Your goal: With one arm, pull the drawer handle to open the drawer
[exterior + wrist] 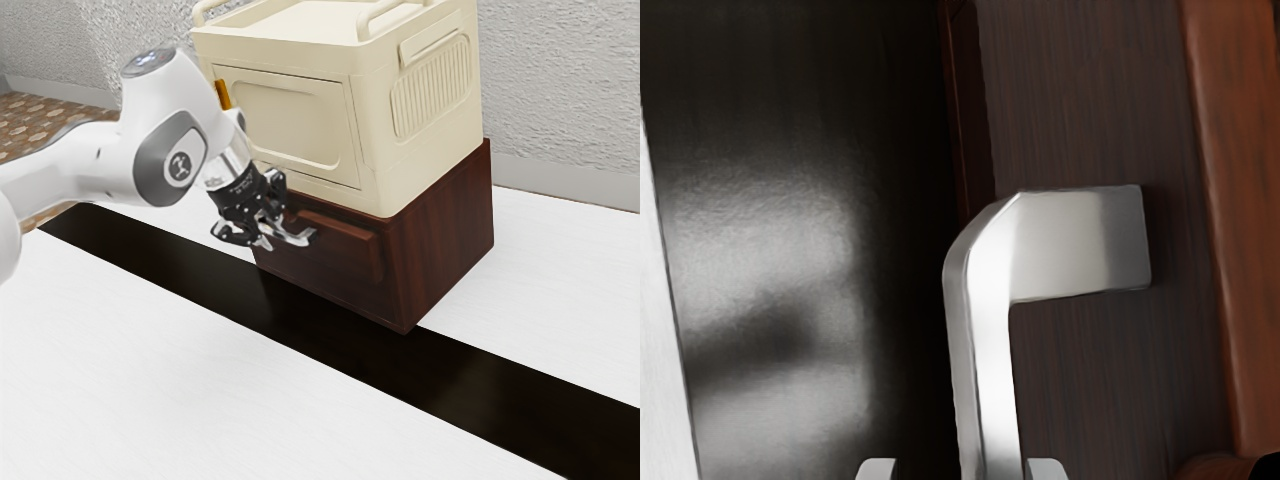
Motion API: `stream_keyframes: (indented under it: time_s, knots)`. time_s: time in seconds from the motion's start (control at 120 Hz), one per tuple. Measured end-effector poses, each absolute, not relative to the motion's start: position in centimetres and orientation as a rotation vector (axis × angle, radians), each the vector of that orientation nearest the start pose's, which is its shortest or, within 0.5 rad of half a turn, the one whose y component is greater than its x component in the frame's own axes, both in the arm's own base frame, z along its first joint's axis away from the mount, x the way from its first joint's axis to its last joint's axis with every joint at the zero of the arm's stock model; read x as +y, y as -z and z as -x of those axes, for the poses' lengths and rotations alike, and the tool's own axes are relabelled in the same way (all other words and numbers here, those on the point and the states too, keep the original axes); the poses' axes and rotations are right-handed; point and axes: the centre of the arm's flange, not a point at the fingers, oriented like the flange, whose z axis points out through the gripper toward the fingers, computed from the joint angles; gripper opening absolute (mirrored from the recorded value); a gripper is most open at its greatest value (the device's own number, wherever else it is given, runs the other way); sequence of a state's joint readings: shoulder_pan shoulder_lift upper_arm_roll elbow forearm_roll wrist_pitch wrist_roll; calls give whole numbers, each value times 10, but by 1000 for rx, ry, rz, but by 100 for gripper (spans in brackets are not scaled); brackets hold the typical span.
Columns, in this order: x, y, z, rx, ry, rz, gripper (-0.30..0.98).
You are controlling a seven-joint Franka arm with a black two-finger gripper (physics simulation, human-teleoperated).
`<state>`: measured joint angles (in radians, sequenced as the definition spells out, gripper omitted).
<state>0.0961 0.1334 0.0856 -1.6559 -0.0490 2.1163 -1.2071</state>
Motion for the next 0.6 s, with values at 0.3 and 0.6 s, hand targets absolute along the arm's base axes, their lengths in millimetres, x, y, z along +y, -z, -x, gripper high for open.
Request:
stream_keyframes:
  time_s: [0.3,0.6]
  knots:
    - [114,-557,-607,-2144,421,2505,7]
    - [115,-558,-592,-2152,410,2499,6]
